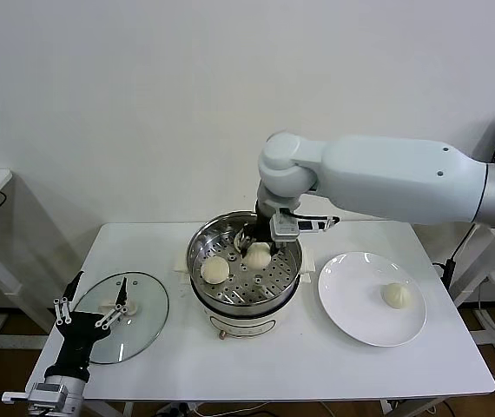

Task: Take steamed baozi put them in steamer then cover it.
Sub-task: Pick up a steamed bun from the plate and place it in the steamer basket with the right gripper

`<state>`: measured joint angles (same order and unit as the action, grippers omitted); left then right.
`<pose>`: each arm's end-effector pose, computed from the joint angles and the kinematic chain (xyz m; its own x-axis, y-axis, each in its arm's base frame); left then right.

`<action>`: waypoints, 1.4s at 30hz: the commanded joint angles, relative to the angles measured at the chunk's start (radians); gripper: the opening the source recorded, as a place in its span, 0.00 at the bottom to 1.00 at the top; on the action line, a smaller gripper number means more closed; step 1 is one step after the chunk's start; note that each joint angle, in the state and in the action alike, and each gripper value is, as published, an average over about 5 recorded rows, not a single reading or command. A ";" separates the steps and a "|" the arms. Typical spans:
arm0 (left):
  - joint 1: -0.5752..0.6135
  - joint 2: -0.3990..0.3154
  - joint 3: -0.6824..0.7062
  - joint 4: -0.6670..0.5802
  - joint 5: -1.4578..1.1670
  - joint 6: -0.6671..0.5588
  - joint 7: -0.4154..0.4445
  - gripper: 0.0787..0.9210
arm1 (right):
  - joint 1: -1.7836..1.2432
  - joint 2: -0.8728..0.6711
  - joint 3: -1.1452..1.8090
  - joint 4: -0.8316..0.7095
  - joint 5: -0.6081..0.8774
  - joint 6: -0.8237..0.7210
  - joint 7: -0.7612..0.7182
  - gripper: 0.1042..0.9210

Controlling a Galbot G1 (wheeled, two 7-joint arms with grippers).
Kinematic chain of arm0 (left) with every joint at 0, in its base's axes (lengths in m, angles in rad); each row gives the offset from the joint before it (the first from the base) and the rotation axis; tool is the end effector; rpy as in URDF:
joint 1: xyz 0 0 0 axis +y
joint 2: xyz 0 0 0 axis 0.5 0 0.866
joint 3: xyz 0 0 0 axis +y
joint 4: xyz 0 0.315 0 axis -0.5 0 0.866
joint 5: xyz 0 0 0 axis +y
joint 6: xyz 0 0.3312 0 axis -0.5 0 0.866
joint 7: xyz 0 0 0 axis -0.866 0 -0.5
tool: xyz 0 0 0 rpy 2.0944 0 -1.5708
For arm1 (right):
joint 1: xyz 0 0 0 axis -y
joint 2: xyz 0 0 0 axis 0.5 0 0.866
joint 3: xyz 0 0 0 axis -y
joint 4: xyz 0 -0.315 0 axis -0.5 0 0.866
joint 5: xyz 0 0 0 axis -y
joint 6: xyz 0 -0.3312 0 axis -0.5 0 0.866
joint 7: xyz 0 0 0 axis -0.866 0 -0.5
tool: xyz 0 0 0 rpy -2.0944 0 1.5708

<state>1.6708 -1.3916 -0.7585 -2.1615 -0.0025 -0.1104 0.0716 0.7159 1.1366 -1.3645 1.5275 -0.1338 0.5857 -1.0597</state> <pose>0.1488 0.0863 -0.2512 -0.9962 0.0084 -0.0872 -0.0166 0.9595 0.2812 0.4428 0.1467 -0.0190 -0.1153 -0.1581 0.9807 0.1385 -0.9802 -0.1417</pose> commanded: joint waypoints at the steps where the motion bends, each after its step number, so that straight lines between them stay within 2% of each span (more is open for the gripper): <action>1: -0.003 0.001 -0.001 0.004 -0.001 0.001 0.000 0.88 | -0.015 0.032 -0.019 0.012 0.016 0.014 0.001 0.65; 37: -0.006 0.000 -0.012 0.015 -0.003 0.002 0.001 0.88 | -0.160 0.119 0.002 -0.077 -0.018 -0.038 -0.043 0.65; 39: -0.006 -0.001 -0.012 0.016 -0.002 0.002 0.002 0.88 | -0.159 0.114 0.005 -0.072 -0.017 -0.045 -0.048 0.67; 42: -0.006 -0.002 -0.011 0.015 -0.002 0.002 0.001 0.88 | -0.150 0.099 0.016 -0.061 -0.011 -0.054 -0.053 0.75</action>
<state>1.6651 -1.3932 -0.7699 -2.1463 -0.0051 -0.1078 0.0728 0.5738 1.2358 -1.3571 1.4722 -0.1454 0.5410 -1.1036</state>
